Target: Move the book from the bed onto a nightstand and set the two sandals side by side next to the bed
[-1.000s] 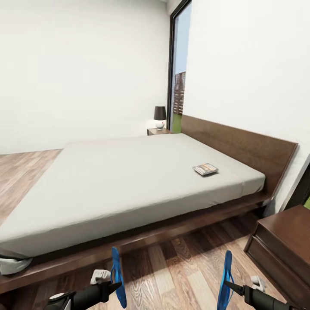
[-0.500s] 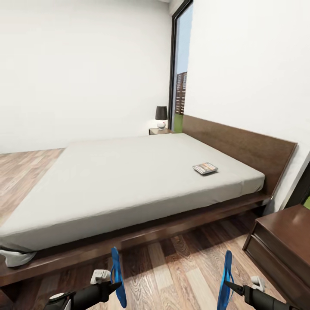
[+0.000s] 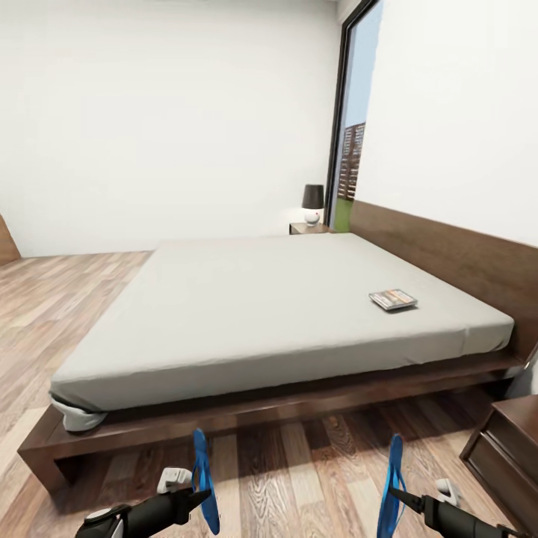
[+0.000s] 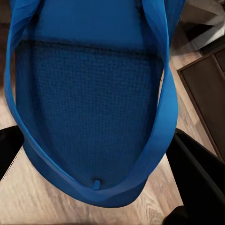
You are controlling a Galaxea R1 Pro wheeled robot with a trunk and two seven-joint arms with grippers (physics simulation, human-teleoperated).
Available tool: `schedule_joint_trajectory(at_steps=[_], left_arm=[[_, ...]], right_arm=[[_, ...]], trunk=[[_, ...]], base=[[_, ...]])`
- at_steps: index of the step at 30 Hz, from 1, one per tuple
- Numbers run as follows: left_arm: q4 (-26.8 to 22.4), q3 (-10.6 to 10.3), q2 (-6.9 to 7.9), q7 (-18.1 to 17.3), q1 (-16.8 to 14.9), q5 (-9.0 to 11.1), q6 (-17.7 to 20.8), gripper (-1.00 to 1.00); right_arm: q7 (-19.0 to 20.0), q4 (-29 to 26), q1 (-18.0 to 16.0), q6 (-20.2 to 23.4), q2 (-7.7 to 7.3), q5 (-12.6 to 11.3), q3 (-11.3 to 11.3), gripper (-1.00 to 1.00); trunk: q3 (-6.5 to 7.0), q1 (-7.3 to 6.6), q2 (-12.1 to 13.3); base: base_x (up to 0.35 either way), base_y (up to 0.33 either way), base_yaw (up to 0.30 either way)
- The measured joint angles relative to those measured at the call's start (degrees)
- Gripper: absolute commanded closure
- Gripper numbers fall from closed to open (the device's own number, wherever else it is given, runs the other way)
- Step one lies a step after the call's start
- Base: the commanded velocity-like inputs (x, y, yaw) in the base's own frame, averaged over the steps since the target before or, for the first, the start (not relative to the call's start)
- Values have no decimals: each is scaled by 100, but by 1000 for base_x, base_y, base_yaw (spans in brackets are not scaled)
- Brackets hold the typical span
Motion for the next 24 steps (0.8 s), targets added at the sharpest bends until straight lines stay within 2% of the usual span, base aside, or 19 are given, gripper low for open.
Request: schedule_joint_trajectory(at_steps=[24], left_arm=[[0,8,0,0,-1,-1,0,100]], right_arm=[[0,0,0,0,-3,1,1,100]], trunk=[[0,0,0]], base=[[0,0,293]])
